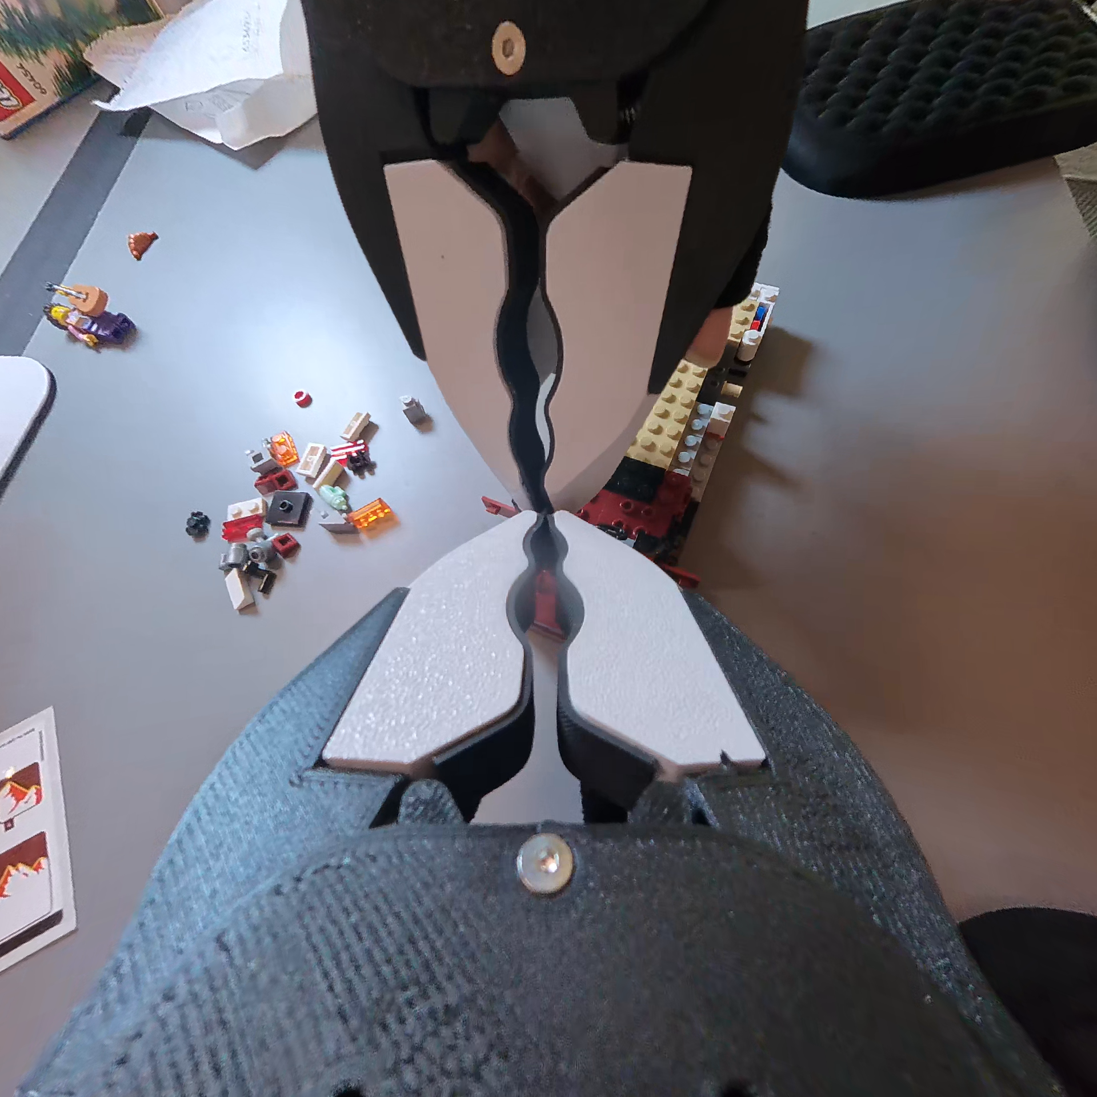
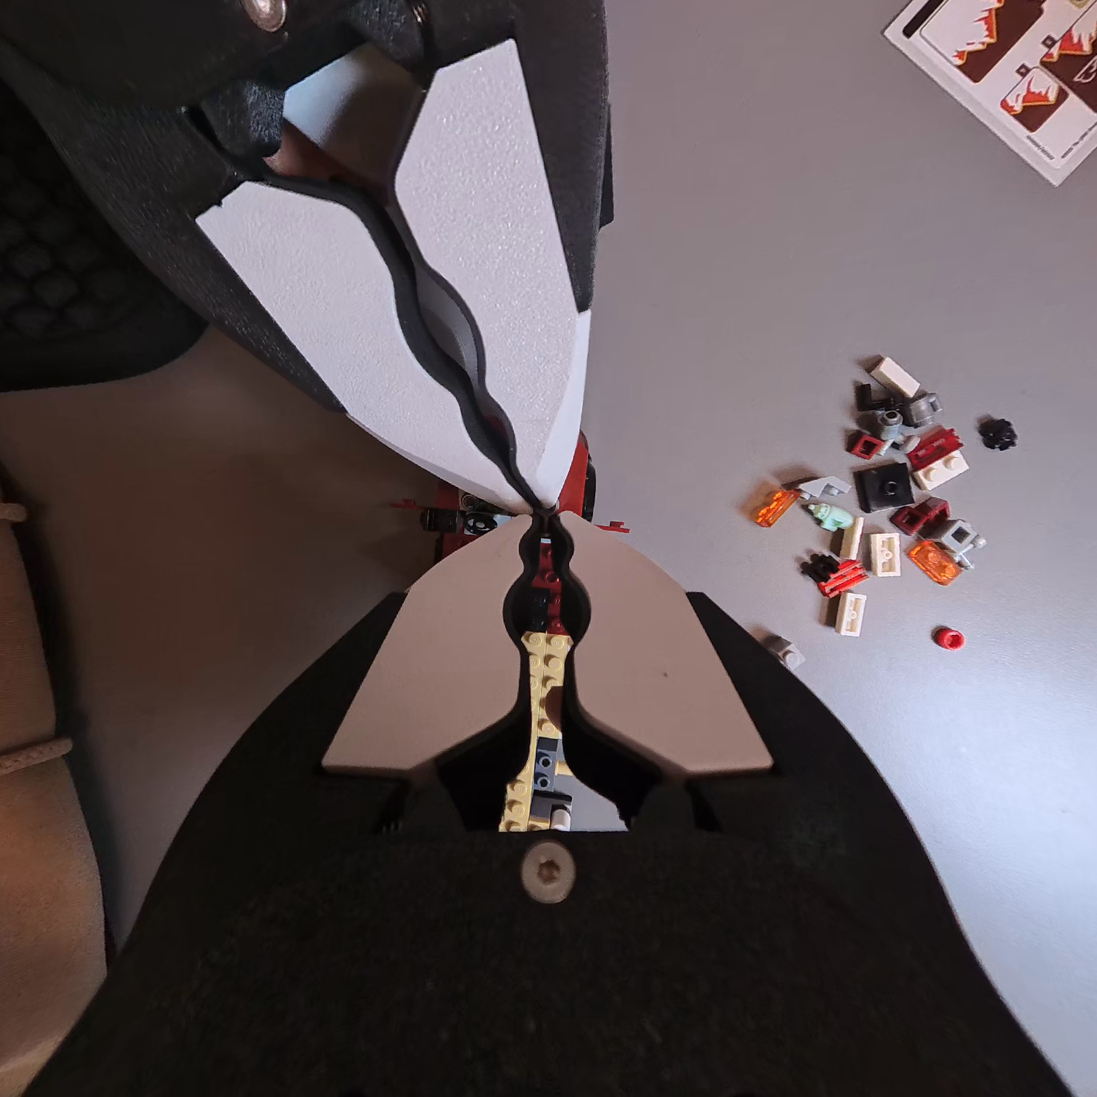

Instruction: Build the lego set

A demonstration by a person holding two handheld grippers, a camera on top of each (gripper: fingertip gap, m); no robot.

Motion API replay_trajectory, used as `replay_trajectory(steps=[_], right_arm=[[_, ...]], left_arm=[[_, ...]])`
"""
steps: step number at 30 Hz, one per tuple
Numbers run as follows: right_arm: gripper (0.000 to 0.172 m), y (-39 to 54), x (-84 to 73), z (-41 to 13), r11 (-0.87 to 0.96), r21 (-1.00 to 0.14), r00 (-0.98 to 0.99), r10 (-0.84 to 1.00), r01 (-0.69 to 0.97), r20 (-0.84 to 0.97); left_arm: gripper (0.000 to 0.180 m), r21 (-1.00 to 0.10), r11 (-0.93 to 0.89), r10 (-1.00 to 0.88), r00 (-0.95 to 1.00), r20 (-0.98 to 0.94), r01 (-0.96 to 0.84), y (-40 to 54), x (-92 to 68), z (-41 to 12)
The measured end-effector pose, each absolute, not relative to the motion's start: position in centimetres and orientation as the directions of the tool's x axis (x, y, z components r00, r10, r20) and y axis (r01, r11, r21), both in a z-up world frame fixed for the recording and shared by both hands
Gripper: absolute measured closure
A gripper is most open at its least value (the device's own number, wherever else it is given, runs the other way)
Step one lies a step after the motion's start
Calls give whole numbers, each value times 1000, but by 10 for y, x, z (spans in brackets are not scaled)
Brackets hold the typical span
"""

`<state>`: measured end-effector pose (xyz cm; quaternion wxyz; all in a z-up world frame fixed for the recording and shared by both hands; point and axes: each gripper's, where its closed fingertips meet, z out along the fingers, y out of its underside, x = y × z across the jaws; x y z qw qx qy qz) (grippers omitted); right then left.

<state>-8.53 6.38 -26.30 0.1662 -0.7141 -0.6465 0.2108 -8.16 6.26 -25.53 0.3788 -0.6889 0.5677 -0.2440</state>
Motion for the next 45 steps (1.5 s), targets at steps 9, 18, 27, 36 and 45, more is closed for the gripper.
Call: replay_trajectory(steps=[9,18,27,36,45], right_arm=[[169,64,-86,-264,-109,-512,76,993,852,-85],[169,64,-86,-264,-122,-521,91,992,845,-86],[169,64,-86,-264,-126,-541,100,992,832,-76],[163,63,-86,-260,-160,-593,110,987,789,-120],[157,86,-66,-220,-126,-774,136,989,621,-51]], left_arm=[[180,-786,-178,-959,282,4,-592,63,-82,-257],[180,-782,-233,-951,303,60,-577,63,-81,-258],[180,-788,-237,-947,315,57,-569,63,-81,-257],[180,-800,-222,-948,316,43,-558,63,-82,-256],[150,-871,-250,-923,375,84,-422,67,-103,-248]])
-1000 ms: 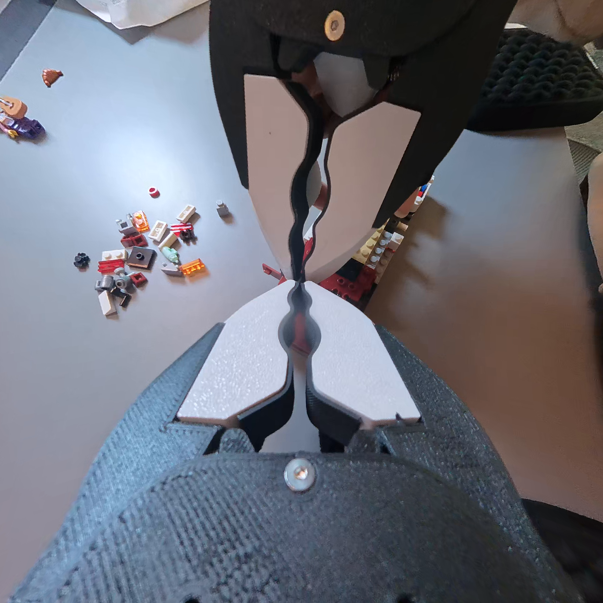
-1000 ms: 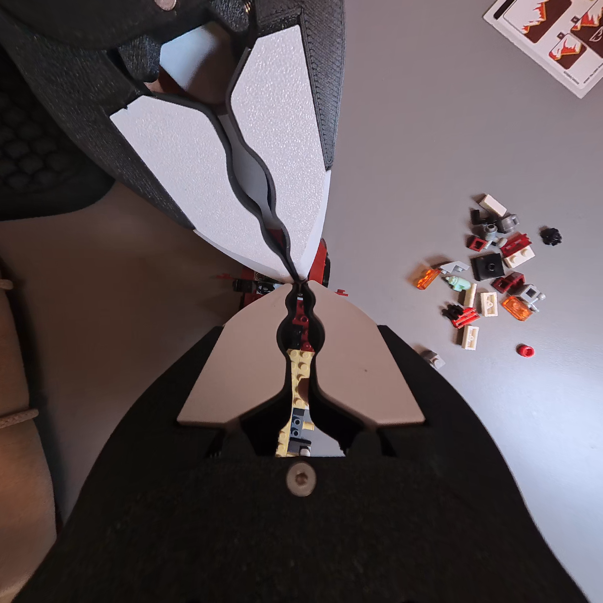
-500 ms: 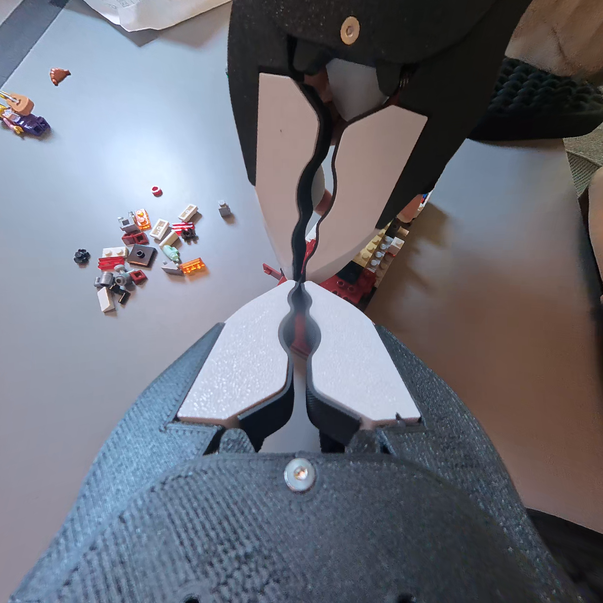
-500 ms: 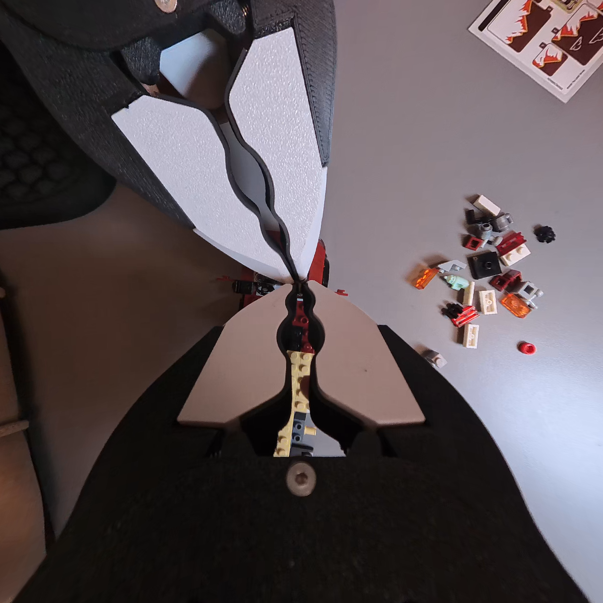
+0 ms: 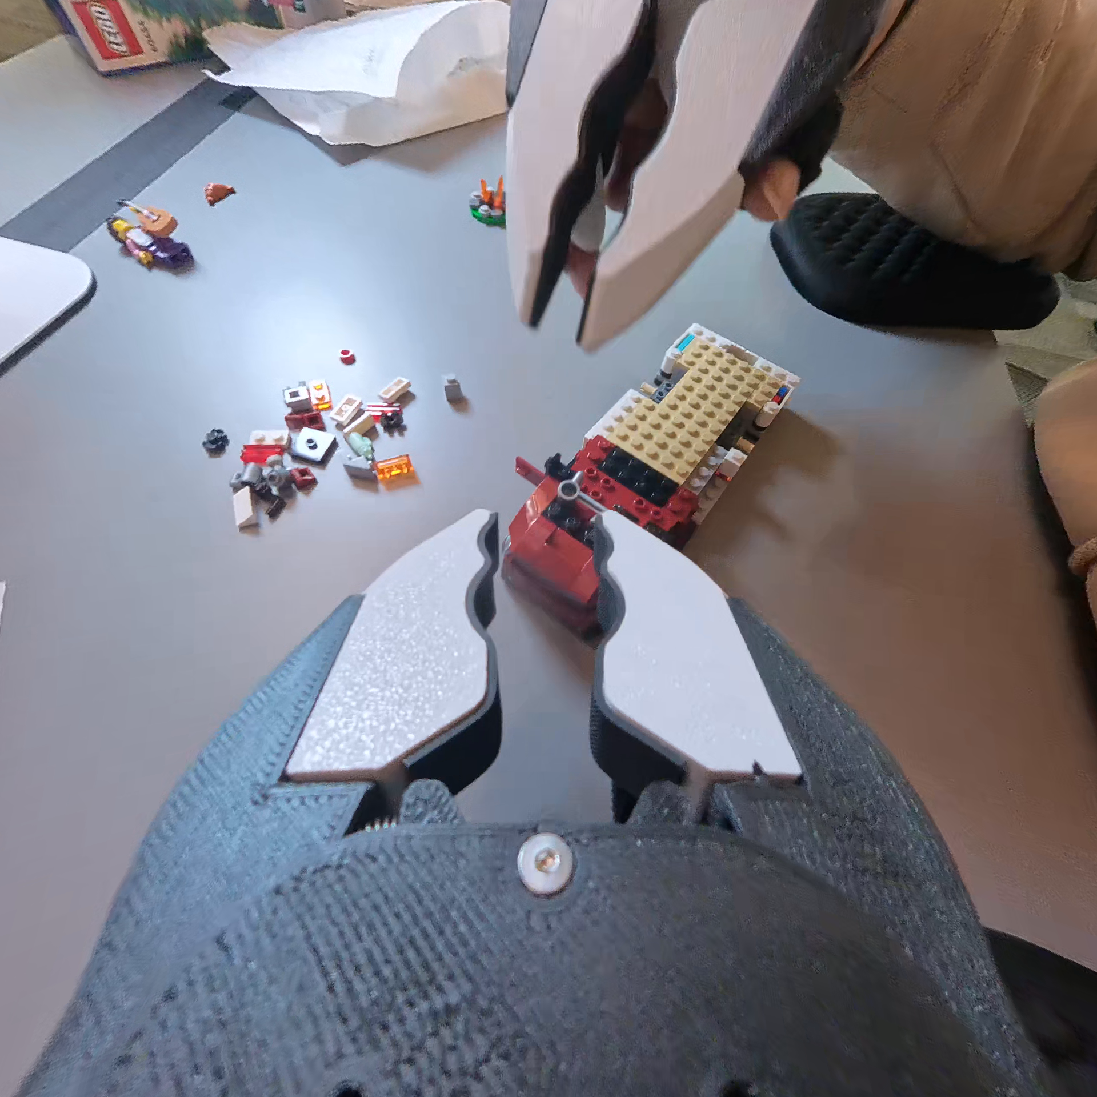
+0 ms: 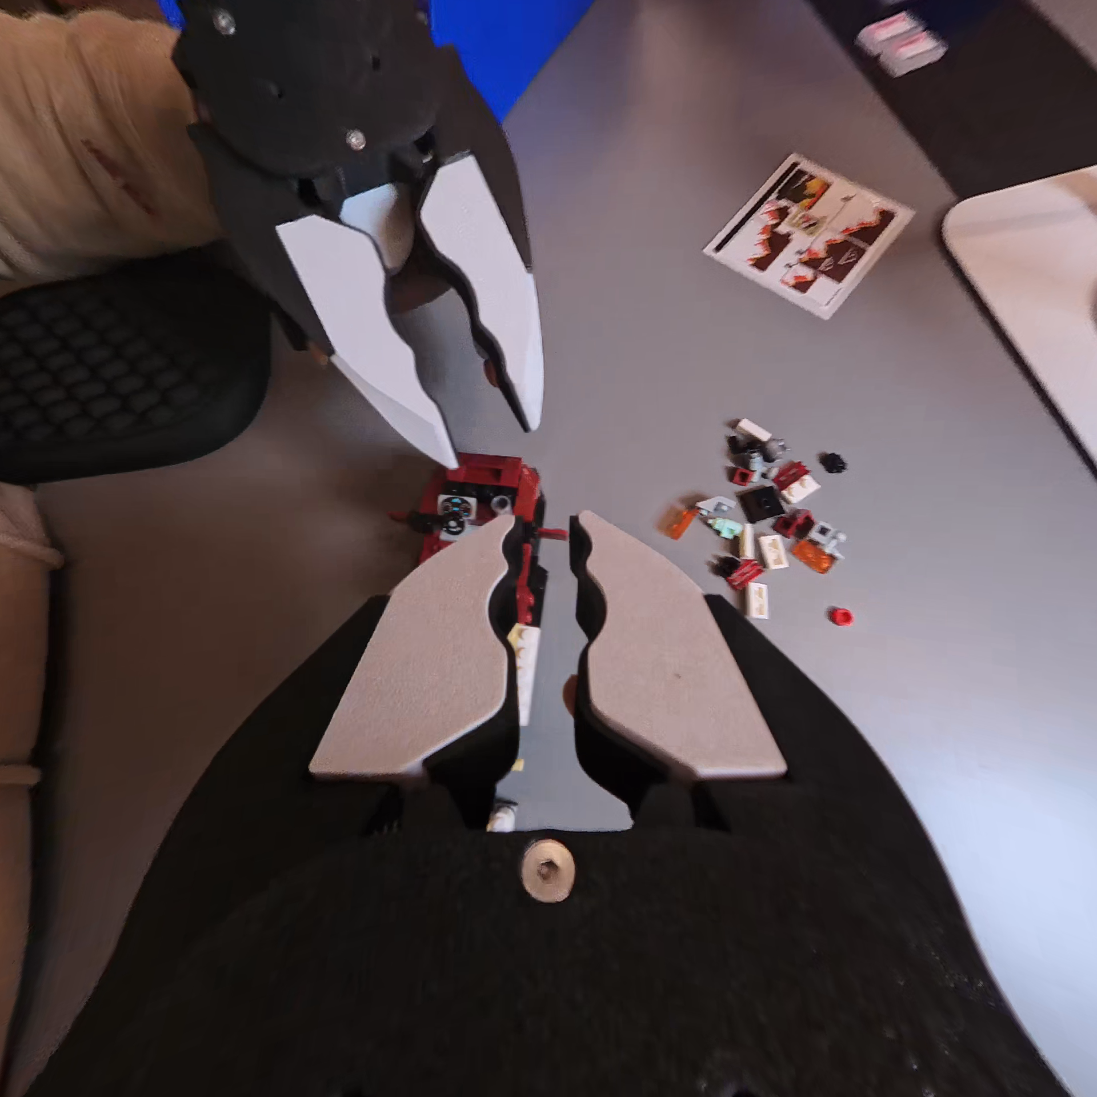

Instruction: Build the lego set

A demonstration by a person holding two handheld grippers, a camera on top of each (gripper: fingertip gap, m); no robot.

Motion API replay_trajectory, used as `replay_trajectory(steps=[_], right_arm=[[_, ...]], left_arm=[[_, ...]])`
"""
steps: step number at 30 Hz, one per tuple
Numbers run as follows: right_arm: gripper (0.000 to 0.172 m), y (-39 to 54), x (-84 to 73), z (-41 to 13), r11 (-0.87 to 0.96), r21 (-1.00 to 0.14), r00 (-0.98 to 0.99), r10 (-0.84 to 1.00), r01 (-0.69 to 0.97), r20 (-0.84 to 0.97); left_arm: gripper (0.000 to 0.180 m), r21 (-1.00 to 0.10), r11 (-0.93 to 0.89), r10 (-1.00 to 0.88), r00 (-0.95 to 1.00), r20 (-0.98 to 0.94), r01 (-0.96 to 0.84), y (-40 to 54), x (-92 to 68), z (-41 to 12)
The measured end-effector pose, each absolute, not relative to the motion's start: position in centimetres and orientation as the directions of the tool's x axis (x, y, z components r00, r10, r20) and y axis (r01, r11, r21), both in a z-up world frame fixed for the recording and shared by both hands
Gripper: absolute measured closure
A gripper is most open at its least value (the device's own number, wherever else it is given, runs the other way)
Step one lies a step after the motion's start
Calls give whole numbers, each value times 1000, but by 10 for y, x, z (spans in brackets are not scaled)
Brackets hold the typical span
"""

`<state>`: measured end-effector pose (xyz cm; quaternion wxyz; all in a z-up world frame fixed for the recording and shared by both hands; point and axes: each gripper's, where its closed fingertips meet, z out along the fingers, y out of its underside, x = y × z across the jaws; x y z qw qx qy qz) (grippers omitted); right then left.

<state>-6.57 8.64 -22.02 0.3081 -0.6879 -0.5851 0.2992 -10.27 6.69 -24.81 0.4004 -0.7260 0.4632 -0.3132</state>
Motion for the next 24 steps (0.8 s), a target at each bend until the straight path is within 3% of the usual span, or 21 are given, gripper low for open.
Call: replay_trajectory(steps=[5,8,24], right_arm=[[154,126,-40,-216,-85,-830,232,971,552,55],[152,136,-35,-222,-110,-850,245,969,516,24],[152,153,-24,-287,-172,-726,247,969,666,-3]], left_arm=[[127,-874,-248,-925,371,85,-418,60,-107,-258],[121,-859,-226,-937,344,62,-459,55,-103,-267],[130,-857,-194,-937,350,17,-478,53,-94,-278]])
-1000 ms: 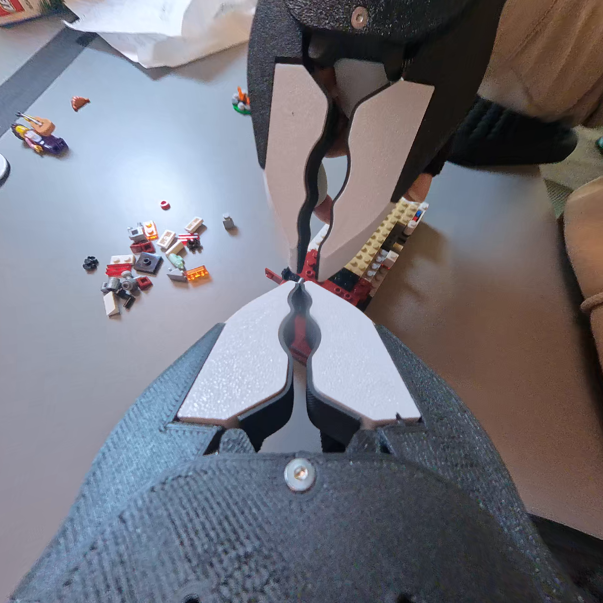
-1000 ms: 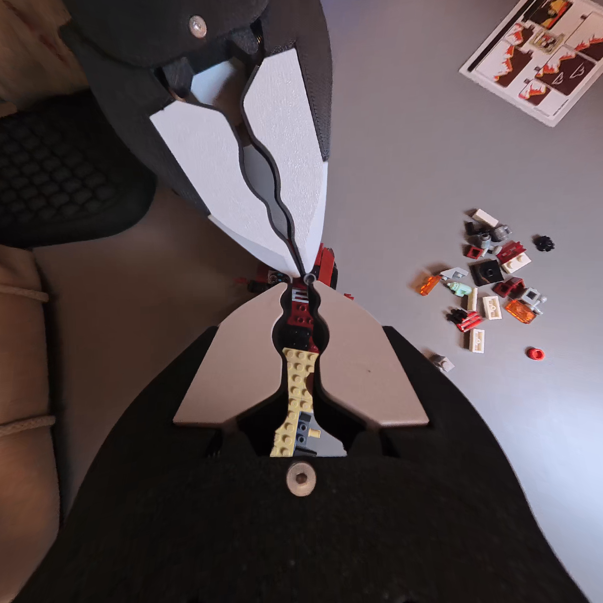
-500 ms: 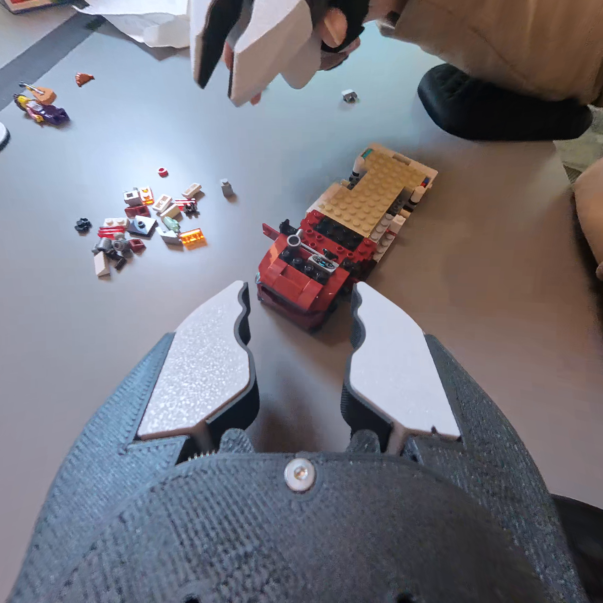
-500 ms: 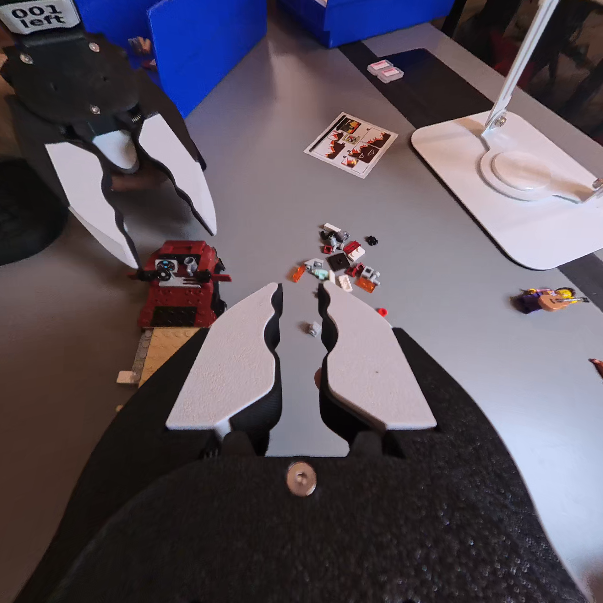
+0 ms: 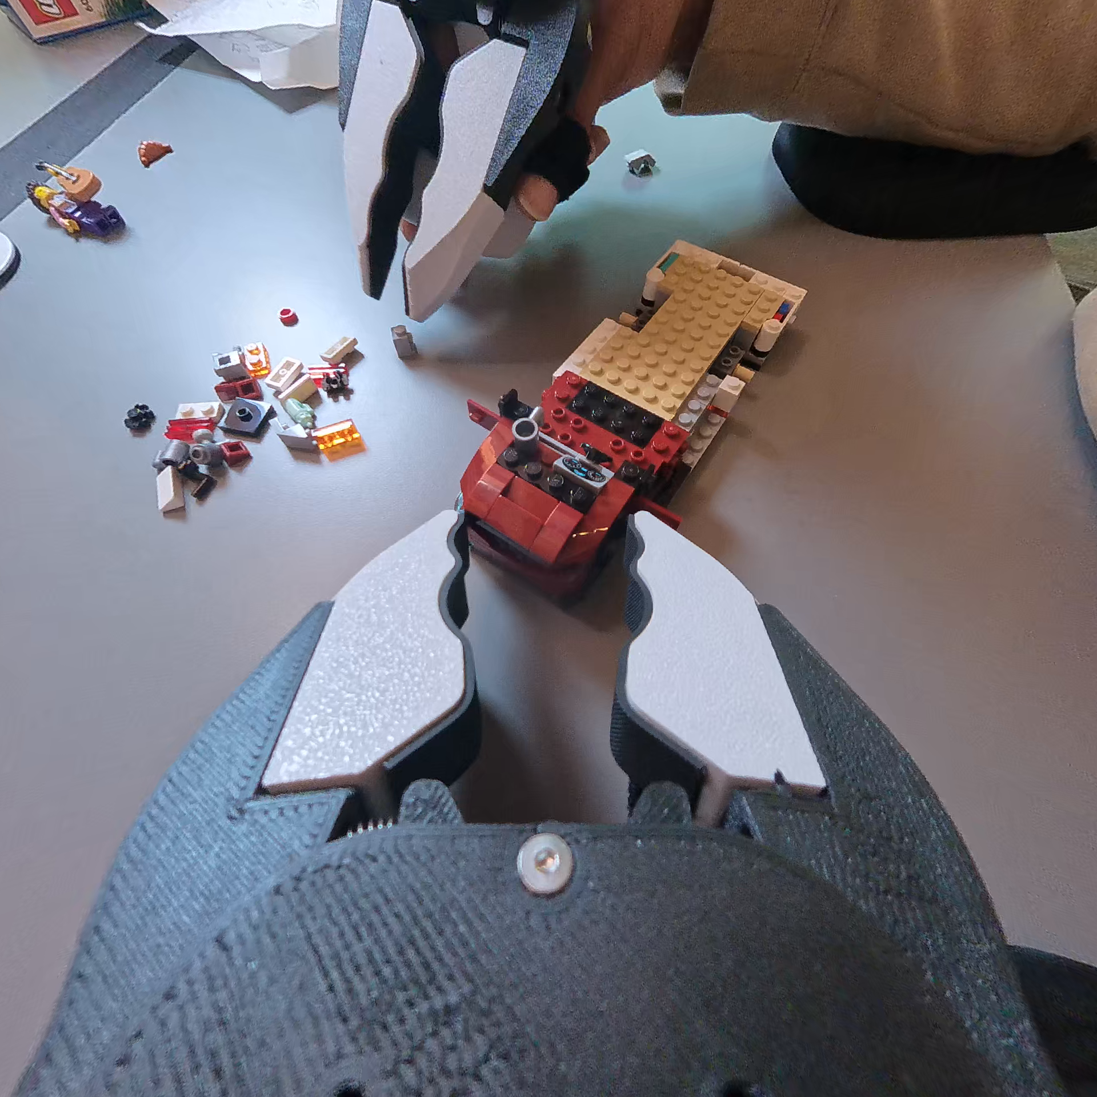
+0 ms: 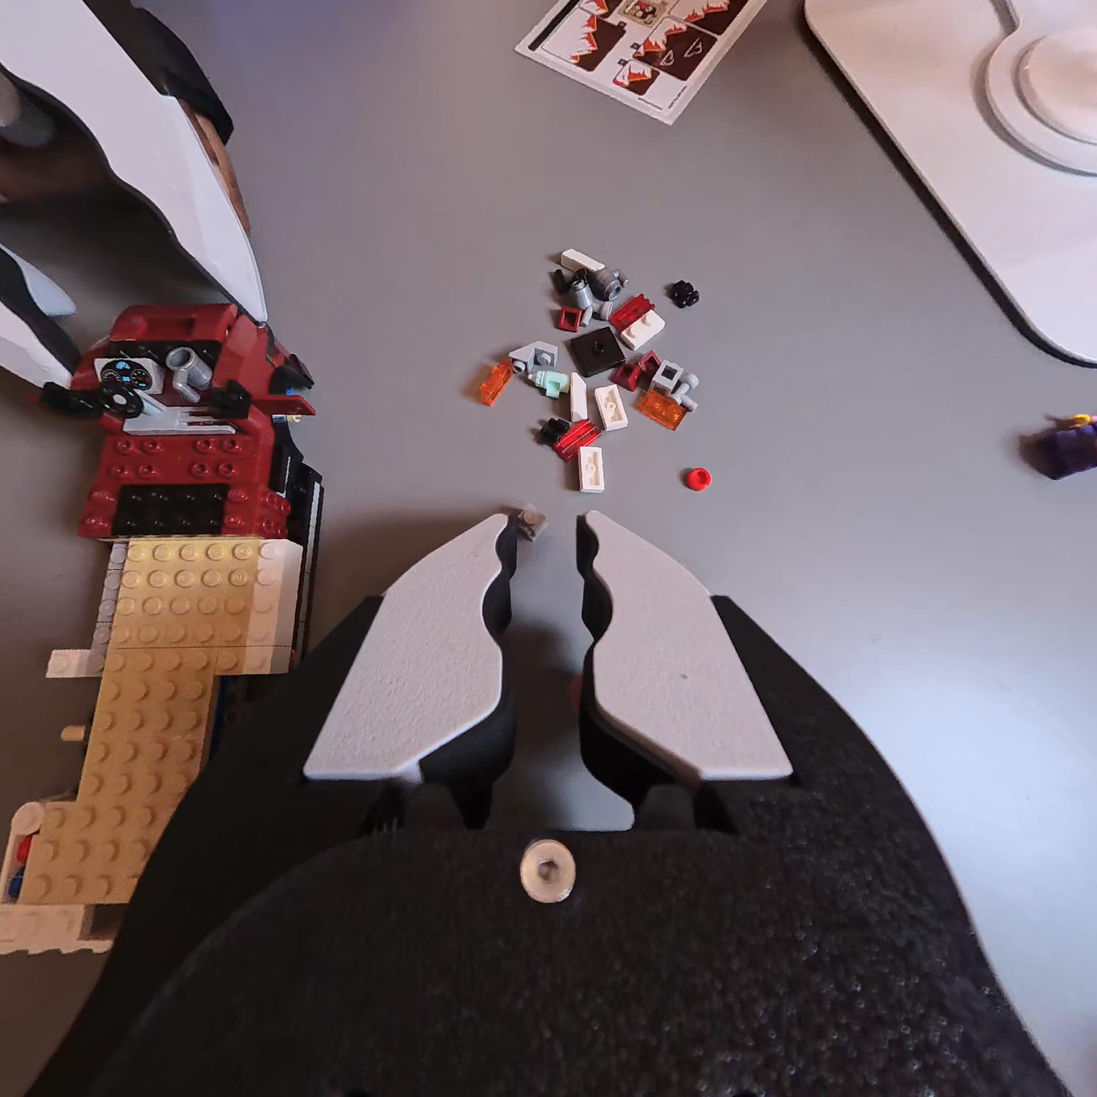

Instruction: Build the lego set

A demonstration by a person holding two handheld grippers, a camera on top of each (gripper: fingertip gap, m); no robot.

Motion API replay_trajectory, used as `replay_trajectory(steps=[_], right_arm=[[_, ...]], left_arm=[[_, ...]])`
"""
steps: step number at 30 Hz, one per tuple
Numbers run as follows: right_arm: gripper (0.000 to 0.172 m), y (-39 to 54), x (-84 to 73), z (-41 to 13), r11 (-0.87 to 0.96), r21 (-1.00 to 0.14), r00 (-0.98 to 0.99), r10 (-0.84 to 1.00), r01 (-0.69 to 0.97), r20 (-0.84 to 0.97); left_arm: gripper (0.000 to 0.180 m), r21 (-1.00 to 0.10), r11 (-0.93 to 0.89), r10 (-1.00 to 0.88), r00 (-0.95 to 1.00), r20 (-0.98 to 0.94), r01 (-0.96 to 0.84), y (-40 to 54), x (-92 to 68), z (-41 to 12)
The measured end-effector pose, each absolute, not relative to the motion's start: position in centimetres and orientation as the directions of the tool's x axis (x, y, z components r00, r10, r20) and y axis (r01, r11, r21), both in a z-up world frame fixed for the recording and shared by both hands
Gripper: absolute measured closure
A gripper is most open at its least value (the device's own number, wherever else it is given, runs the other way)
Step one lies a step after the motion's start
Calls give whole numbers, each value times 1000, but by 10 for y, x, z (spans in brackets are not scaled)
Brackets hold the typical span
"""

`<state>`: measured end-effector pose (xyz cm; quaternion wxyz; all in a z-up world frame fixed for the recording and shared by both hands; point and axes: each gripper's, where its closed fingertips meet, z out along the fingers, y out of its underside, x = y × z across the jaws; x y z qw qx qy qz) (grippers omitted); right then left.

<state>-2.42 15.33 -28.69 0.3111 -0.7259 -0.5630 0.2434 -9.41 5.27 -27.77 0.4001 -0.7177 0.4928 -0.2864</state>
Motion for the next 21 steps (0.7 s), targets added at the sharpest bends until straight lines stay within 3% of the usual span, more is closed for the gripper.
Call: replay_trajectory(steps=[11,21], right_arm=[[154,176,-58,-282,-88,-688,178,982,720,60],[156,211,-66,-295,-123,-636,206,977,762,59]], left_arm=[[130,-857,-200,-936,350,24,-475,53,-94,-277],[131,-858,-210,-937,348,39,-469,53,-94,-277]])
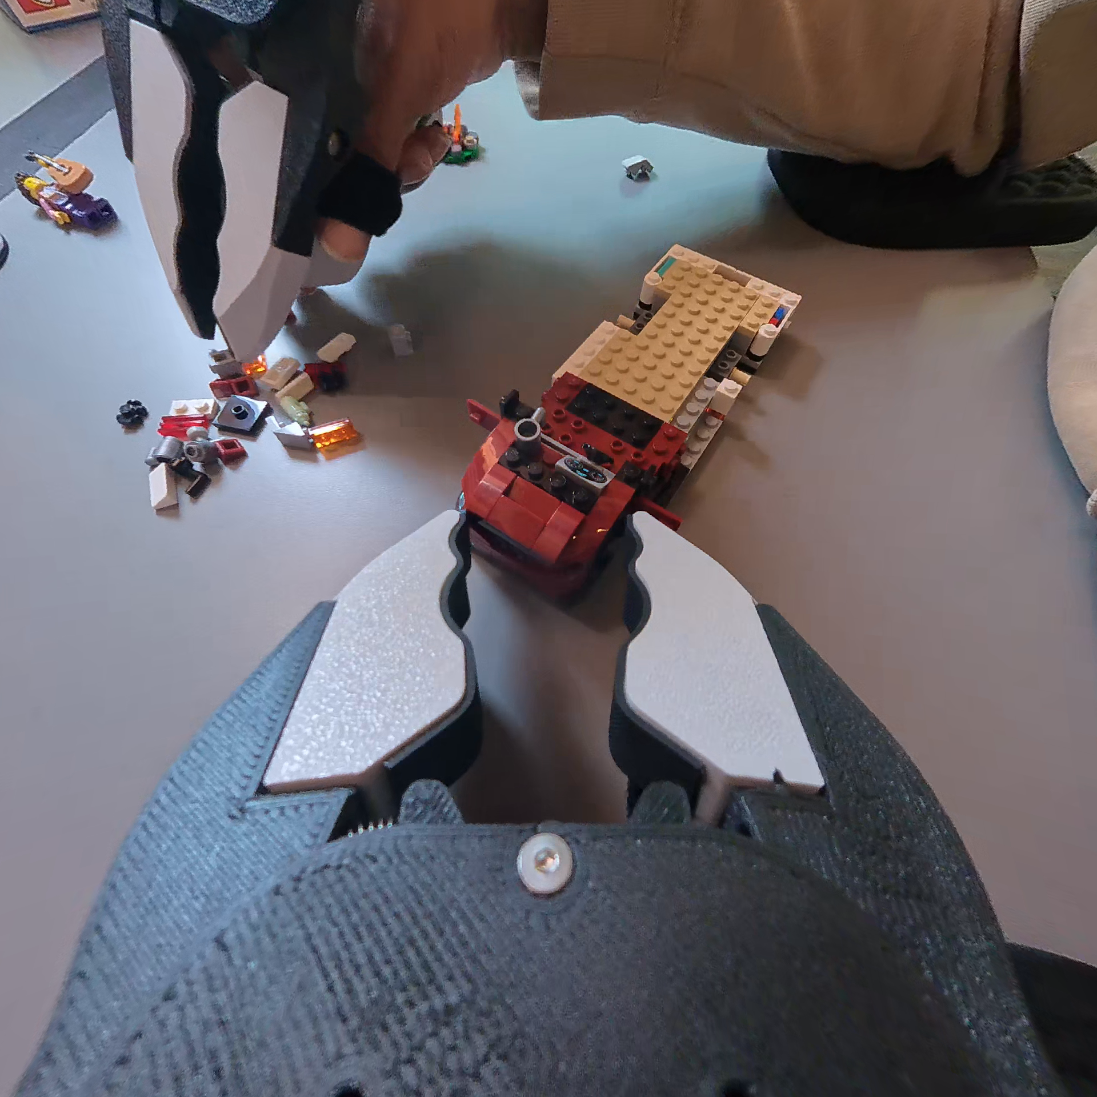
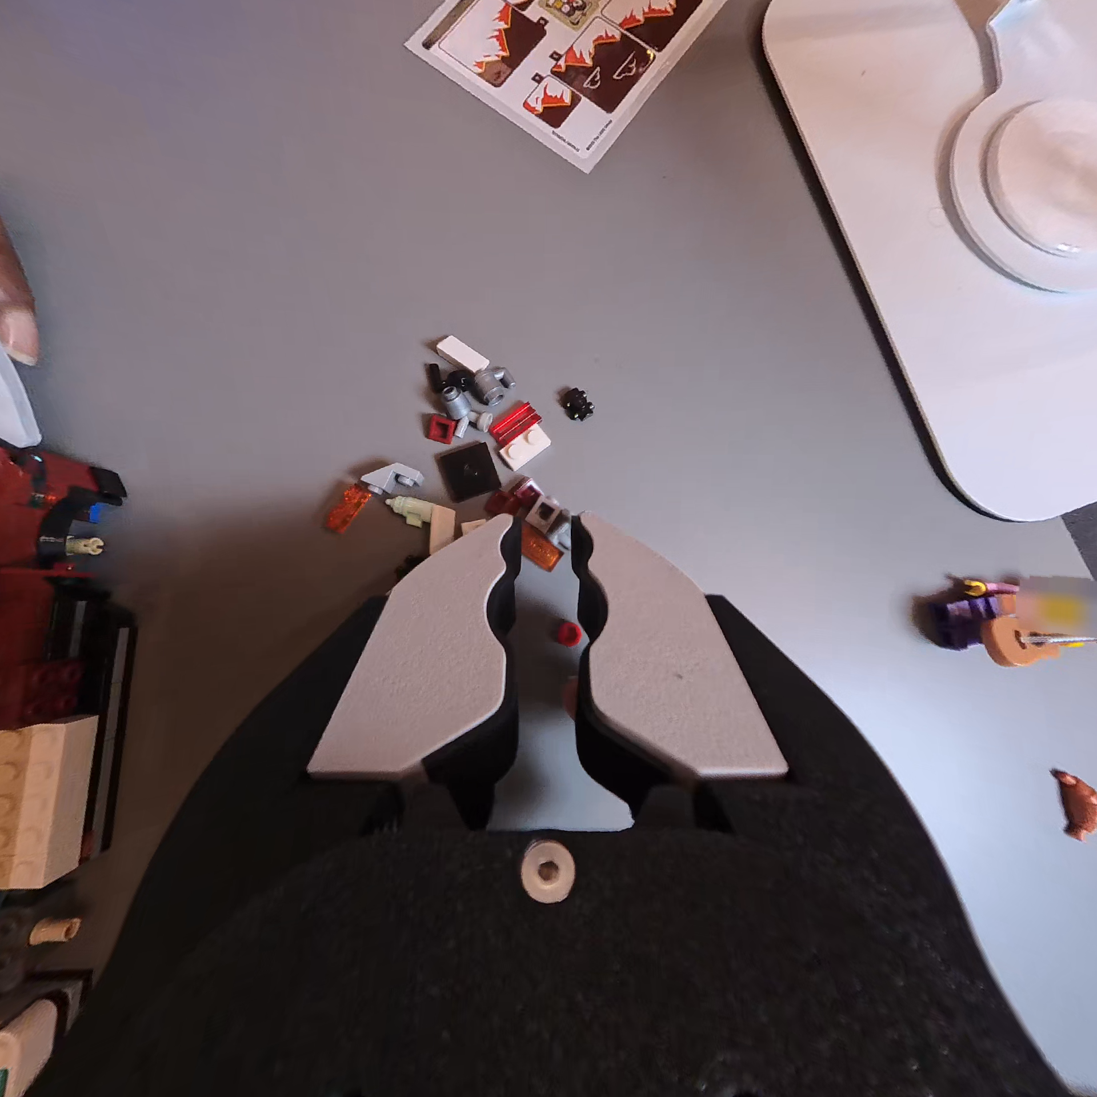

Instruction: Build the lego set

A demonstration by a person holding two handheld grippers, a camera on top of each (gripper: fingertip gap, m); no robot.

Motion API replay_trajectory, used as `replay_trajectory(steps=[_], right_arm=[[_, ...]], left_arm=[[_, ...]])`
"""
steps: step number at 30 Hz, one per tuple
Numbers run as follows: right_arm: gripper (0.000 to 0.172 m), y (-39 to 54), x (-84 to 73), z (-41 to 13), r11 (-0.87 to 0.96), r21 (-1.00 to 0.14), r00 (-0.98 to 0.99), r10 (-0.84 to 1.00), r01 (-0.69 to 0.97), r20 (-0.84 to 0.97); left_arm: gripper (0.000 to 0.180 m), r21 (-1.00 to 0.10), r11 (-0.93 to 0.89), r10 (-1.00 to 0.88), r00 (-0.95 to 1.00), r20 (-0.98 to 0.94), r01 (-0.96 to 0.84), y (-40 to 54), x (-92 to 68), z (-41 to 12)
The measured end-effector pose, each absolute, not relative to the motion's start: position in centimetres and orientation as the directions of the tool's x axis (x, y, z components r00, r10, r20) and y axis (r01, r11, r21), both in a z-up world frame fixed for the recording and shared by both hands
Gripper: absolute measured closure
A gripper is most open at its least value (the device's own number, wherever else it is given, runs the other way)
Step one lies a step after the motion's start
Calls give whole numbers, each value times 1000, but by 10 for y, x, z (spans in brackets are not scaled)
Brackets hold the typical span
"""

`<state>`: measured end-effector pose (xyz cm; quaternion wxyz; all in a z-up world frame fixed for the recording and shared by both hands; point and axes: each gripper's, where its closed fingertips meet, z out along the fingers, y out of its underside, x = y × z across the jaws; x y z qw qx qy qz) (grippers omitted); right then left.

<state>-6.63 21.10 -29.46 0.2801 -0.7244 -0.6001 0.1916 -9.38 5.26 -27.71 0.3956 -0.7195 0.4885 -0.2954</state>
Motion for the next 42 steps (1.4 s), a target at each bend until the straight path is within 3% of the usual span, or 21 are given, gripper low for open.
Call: replay_trajectory(steps=[6,8,12,18,31,34,37,42], right_arm=[[156,213,-66,-298,-126,-595,184,982,794,37],[171,213,-65,-299,-104,-580,161,986,808,48],[172,226,-56,-292,-114,-537,197,975,836,100],[166,216,-90,-273,-31,-613,98,992,789,76],[164,200,-118,-301,37,-501,-34,999,865,15],[164,196,-116,-291,50,-553,-38,999,832,33],[164,170,-113,-260,145,-679,-116,989,719,88],[164,104,-89,-214,295,-769,-200,955,567,219]], left_arm=[[132,-859,-221,-936,347,55,-462,52,-94,-277],[132,-859,-222,-936,347,56,-462,52,-94,-277],[132,-859,-224,-936,347,58,-461,52,-94,-277],[132,-859,-226,-936,347,60,-460,52,-94,-277],[133,-859,-227,-936,346,62,-459,52,-94,-276],[133,-859,-225,-936,346,61,-459,52,-94,-276],[133,-872,-225,-940,333,77,-434,51,-95,-272],[143,-912,-353,-907,317,278,-209,56,-99,-238]])
